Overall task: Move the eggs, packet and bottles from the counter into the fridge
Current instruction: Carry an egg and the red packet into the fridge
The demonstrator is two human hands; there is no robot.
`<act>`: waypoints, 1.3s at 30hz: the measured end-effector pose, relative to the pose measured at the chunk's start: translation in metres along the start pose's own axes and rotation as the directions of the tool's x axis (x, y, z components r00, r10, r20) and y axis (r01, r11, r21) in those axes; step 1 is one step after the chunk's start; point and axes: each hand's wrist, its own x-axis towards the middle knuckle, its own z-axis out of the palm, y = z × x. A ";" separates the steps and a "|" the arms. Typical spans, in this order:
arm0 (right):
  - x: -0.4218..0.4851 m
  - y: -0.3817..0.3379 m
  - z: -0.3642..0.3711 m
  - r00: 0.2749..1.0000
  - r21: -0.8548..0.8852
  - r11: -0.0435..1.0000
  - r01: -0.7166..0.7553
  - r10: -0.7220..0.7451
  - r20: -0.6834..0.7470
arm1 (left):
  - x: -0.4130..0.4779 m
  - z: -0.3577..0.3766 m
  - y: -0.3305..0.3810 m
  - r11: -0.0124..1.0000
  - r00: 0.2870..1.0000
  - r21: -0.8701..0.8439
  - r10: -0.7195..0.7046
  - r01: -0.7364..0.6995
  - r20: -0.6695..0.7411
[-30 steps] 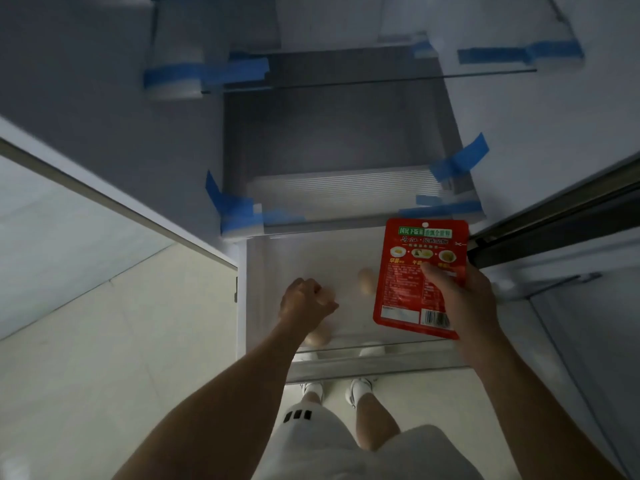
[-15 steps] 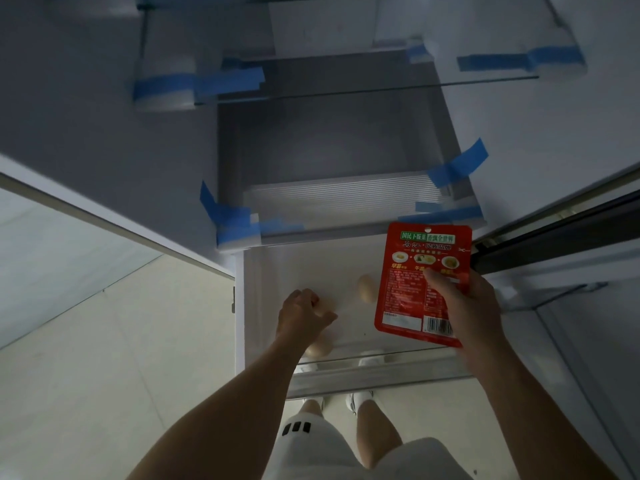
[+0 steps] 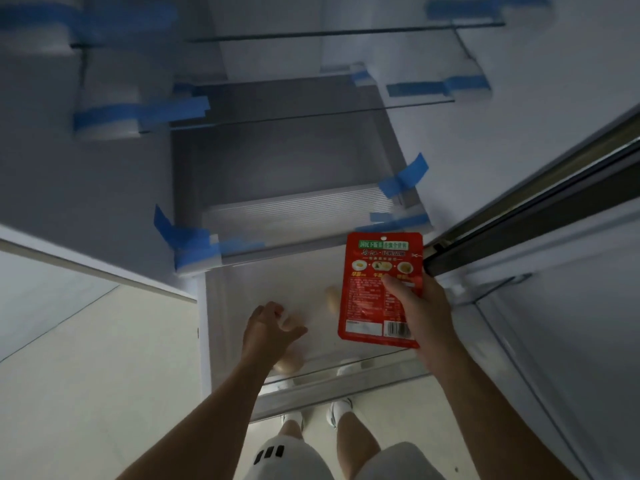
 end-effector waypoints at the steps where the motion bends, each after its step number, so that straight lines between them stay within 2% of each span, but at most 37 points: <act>1: 0.000 -0.001 0.000 1.000 0.003 1.000 0.004 -0.004 -0.002 | -0.004 -0.006 0.005 1.000 1.000 -0.016 0.013 -0.013 -0.024; 3: 0.001 -0.001 0.001 1.000 0.025 1.000 -0.005 0.006 -0.008 | -0.015 -0.020 0.018 0.995 0.992 -0.005 0.103 -0.104 -0.078; 5: 0.002 -0.001 0.002 1.000 0.067 0.998 -0.019 0.020 -0.008 | -0.030 -0.037 0.031 0.952 0.941 0.102 0.301 -0.289 -0.151; 7: 0.002 -0.003 0.003 1.000 0.105 0.994 -0.024 0.025 -0.005 | -0.039 -0.056 0.041 0.855 0.821 0.239 0.512 -0.460 -0.252; 9: 0.004 -0.005 0.004 1.000 0.126 0.992 -0.019 0.019 0.000 | -0.037 -0.075 0.051 0.766 0.697 0.347 0.640 -0.542 -0.323; 11: 0.007 -0.008 0.006 1.000 0.129 0.992 -0.001 0.001 0.000 | -0.025 -0.094 0.060 0.739 0.662 0.424 0.666 -0.523 -0.344; 13: 0.012 -0.013 0.012 1.000 0.106 0.994 0.021 -0.023 0.015 | -0.006 -0.111 0.066 0.749 0.705 0.490 0.632 -0.447 -0.323; 16: 0.025 -0.024 0.025 0.997 0.069 0.996 0.054 -0.057 0.043 | 0.021 -0.131 0.068 0.785 0.861 0.536 0.472 -0.311 -0.191; 18: 0.036 -0.034 0.035 0.995 0.054 0.996 0.070 -0.074 0.061 | 0.033 -0.135 0.066 0.791 0.912 0.557 0.388 -0.254 -0.135; 23: 0.075 -0.065 0.069 0.986 0.013 0.991 0.136 -0.137 0.098 | 0.035 -0.136 0.065 0.788 0.922 0.564 0.371 -0.246 -0.115; 27: 0.114 -0.086 0.102 0.969 -0.140 0.969 0.201 -0.176 0.176 | 0.034 -0.139 0.068 0.781 0.941 0.583 0.330 -0.224 -0.080; 32: 0.149 -0.096 0.132 0.957 -0.207 0.945 0.254 -0.214 0.195 | 0.034 -0.140 0.067 0.793 0.942 0.564 0.328 -0.230 -0.076; 35: 0.161 -0.096 0.142 0.924 -0.474 0.795 0.378 -0.354 0.143 | 0.034 -0.142 0.067 0.796 0.945 0.560 0.319 -0.228 -0.069; 37: 0.165 -0.094 0.144 0.908 -0.606 0.699 0.380 -0.406 0.101 | 0.034 -0.142 0.067 0.801 0.949 0.554 0.310 -0.226 -0.061; 39: 0.167 -0.092 0.142 0.905 -0.661 0.658 0.361 -0.419 0.077 | 0.035 -0.142 0.067 0.802 0.945 0.551 0.321 -0.231 -0.070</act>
